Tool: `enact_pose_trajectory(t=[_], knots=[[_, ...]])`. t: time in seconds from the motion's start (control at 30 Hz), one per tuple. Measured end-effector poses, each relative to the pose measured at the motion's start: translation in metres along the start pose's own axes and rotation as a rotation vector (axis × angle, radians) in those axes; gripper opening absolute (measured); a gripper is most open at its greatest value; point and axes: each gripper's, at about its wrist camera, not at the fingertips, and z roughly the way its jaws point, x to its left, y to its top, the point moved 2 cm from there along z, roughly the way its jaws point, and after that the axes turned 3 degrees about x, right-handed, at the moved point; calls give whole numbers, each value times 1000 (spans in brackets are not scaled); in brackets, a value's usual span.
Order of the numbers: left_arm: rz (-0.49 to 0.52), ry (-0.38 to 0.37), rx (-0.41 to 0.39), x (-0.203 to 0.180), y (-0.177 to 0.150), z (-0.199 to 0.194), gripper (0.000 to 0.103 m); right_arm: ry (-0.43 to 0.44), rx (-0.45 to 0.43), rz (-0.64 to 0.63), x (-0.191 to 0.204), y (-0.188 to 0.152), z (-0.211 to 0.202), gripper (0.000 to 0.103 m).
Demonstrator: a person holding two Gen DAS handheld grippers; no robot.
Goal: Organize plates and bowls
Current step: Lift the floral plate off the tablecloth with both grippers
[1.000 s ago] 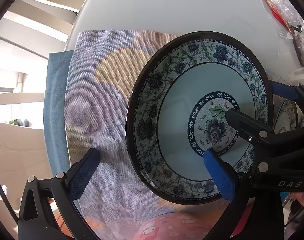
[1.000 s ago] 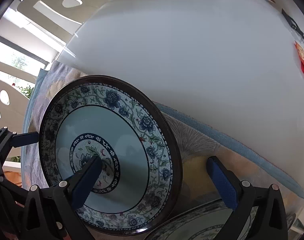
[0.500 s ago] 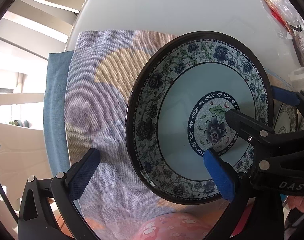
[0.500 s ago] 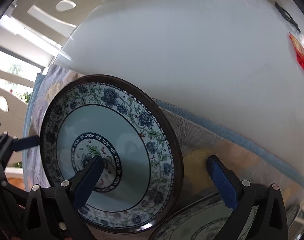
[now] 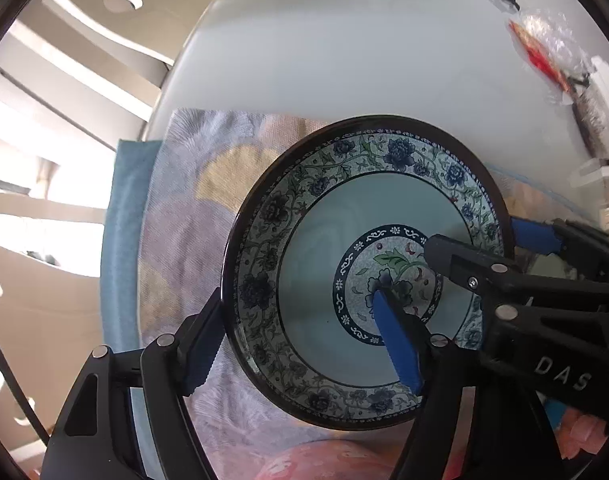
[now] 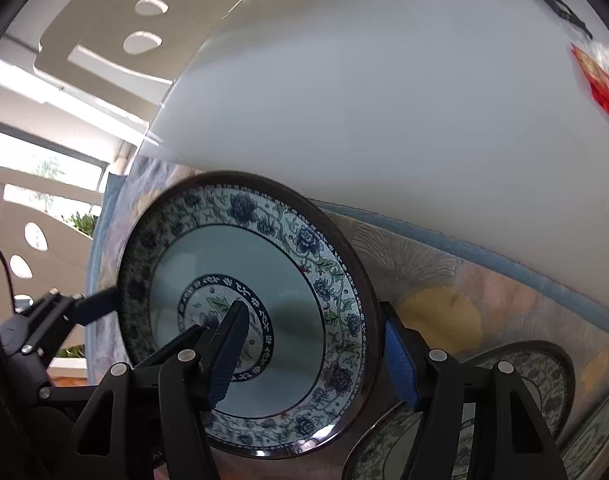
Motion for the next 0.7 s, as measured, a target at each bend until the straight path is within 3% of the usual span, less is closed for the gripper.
enact_pose_trajectory(t=[0.33, 0.7], knots=[[30, -26, -48, -7, 1, -34, 70, -14, -53, 14, -3, 5, -39, 64], [58, -36, -83, -21, -10, -66, 70, -44, -126, 29, -2, -16, -86, 64]])
